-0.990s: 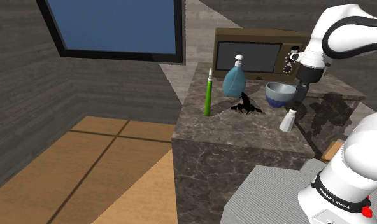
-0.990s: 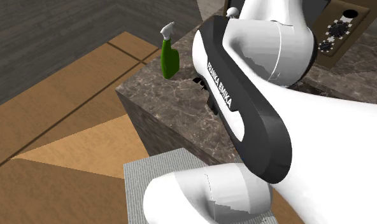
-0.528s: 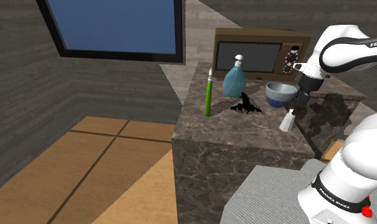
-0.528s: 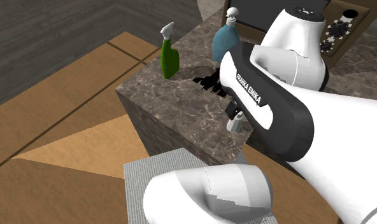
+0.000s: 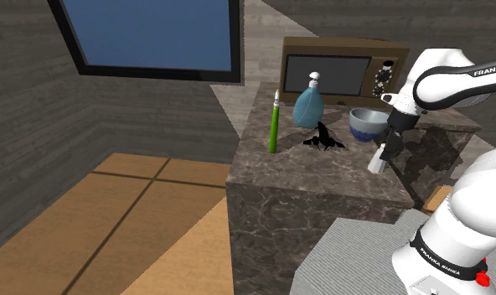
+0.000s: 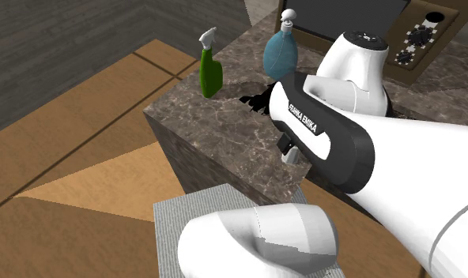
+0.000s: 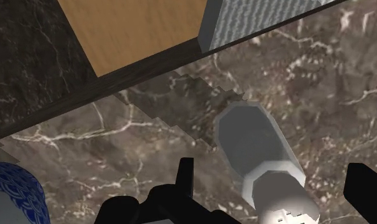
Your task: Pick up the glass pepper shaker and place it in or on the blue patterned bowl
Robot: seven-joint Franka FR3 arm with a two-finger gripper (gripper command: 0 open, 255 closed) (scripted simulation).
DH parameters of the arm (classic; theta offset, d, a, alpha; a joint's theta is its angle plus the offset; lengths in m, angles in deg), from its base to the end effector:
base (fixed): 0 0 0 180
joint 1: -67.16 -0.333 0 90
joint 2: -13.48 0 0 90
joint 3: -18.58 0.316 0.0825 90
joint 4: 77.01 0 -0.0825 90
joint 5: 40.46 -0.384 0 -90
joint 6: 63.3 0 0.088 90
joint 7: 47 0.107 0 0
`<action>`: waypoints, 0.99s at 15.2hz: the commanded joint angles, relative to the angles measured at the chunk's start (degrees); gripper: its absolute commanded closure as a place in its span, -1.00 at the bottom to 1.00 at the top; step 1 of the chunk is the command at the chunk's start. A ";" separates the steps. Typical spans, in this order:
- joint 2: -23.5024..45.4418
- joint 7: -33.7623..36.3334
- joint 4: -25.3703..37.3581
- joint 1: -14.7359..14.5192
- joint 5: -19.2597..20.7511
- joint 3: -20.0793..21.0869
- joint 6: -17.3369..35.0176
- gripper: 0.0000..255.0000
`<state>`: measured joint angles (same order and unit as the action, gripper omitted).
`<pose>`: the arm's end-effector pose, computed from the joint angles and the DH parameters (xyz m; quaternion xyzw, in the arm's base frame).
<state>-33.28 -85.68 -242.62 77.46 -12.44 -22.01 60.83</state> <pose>0.2150 -0.2235 0.3483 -0.9912 -0.1238 -0.0394 0.0267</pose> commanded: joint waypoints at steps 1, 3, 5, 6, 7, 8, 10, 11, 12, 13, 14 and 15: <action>0.12 0.03 -0.10 -0.02 0.06 -0.07 0.23 -1.00; 0.12 0.03 -0.10 -0.02 0.06 -0.07 0.23 -1.00; 0.11 0.03 -0.10 -0.02 0.06 -0.07 0.22 -1.00; 0.11 0.03 -0.10 -0.02 0.06 -0.07 0.22 -1.00; 0.11 0.03 -0.10 -0.02 0.06 -0.07 0.22 1.00; 0.11 0.03 -0.10 -0.02 0.06 -0.07 0.22 1.00; 0.11 0.03 -0.10 -0.01 0.06 -0.07 0.22 1.00; 0.10 0.03 -0.09 -0.01 0.05 -0.06 0.20 1.00; 0.10 0.02 -0.09 -0.01 0.05 -0.06 0.20 1.00; 0.09 0.02 -0.09 0.00 0.05 -0.06 0.19 1.00; 0.08 0.02 -0.10 0.00 0.06 -0.06 0.19 1.00; 0.09 0.01 -0.09 0.00 0.06 -0.06 0.19 1.00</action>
<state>-33.20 -85.66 -242.70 77.46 -12.38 -22.07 61.02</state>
